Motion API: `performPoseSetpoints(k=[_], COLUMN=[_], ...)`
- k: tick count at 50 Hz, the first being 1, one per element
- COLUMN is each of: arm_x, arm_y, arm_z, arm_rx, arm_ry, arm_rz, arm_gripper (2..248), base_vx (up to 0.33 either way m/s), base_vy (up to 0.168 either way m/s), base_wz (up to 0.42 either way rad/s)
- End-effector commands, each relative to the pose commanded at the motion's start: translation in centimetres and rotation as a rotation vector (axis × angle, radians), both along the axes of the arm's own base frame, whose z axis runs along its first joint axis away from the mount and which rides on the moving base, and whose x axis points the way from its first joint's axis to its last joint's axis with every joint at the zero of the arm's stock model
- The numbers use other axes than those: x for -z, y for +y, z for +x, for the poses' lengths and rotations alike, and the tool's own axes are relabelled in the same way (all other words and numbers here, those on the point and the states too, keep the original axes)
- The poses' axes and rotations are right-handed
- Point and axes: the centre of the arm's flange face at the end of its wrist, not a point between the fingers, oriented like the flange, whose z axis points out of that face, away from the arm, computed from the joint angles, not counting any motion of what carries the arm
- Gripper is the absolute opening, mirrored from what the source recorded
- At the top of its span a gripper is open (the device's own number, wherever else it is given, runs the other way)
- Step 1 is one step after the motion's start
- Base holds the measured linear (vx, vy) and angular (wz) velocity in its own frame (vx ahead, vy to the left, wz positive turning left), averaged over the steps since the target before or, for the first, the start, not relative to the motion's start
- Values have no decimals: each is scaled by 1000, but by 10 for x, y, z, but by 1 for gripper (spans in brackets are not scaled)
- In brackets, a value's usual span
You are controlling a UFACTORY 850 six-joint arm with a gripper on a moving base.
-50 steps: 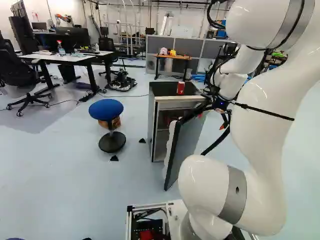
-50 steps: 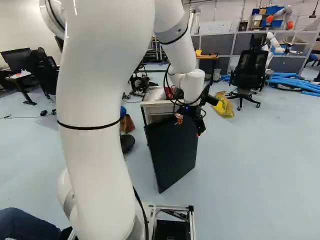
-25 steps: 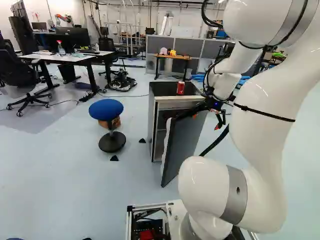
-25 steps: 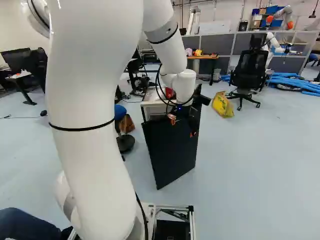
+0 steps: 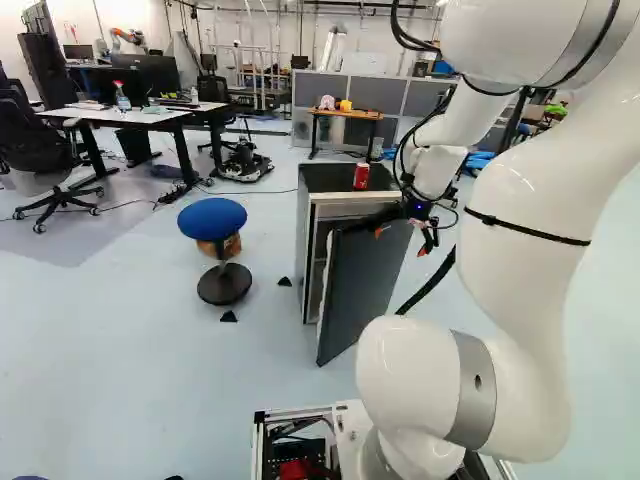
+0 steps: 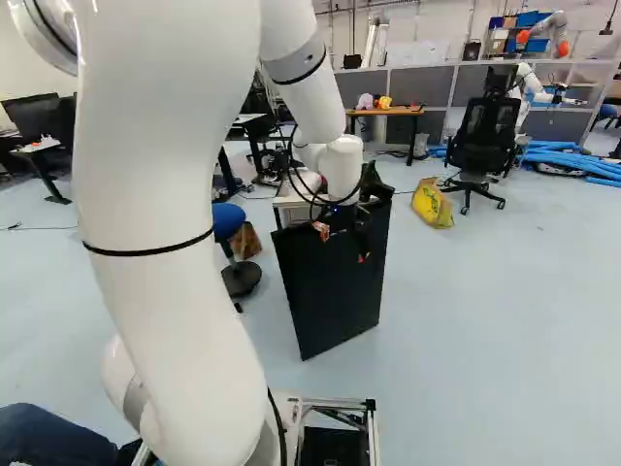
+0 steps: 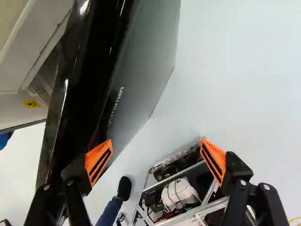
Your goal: Grab a drink from the fridge
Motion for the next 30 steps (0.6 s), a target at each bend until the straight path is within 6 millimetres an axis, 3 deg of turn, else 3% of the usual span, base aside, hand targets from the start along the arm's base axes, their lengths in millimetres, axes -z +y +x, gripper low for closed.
performPoseSetpoints(k=[30], arm_x=[-1], arm_y=[45], arm_z=[8], arm_rx=[-85], arm_ry=[-54], arm_rz=[-36], arm_gripper=[247], base_vx=[0], base_vy=[0], base_wz=[0])
